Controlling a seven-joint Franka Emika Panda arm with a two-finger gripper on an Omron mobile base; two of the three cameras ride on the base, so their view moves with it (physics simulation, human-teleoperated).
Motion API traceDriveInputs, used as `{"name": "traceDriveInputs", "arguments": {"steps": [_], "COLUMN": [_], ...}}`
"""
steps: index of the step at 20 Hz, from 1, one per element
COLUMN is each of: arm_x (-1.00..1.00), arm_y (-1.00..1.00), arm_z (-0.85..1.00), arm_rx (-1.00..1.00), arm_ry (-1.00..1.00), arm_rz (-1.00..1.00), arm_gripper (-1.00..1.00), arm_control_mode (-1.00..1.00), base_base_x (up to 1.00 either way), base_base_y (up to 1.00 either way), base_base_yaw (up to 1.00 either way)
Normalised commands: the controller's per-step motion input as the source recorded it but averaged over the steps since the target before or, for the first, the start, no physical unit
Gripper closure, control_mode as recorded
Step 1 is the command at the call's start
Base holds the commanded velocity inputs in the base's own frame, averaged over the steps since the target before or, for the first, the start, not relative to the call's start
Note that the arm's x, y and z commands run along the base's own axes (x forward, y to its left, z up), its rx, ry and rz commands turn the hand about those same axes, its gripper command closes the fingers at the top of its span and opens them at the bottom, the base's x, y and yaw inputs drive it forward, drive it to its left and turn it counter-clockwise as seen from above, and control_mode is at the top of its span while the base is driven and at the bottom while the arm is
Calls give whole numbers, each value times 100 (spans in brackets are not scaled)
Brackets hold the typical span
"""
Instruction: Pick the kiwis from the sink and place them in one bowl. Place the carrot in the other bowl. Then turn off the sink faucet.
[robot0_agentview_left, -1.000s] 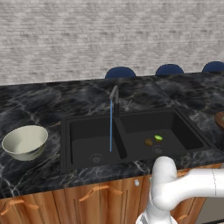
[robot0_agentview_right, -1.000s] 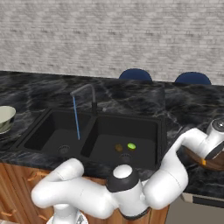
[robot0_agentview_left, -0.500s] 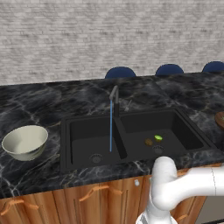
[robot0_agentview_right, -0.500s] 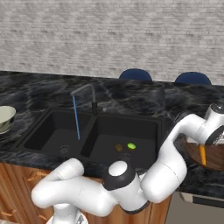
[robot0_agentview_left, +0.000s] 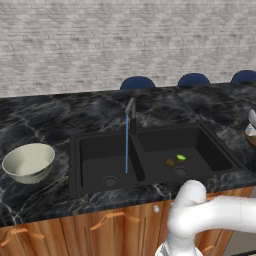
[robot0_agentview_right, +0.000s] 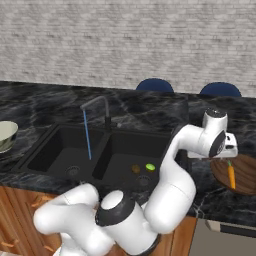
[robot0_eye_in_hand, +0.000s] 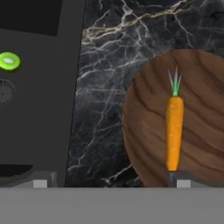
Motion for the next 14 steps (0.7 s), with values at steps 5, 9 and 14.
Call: {"name": "traceDriveInputs", "arguments": {"steps": [5, 9, 14], "arm_x": [-7, 0, 0], "arm_y": [99, 87, 83], "arm_z": [7, 13, 13], "arm_rx": [-1, 0, 1], "arm_ry": [2, 4, 6], "arm_rz": [0, 0, 0], "arm_gripper": [-100, -100, -100], "arm_control_mode": [-100, -100, -100], "base_base_x": [0, 0, 0], "base_base_y": [0, 0, 0], "base_base_yaw": [0, 0, 0]}}
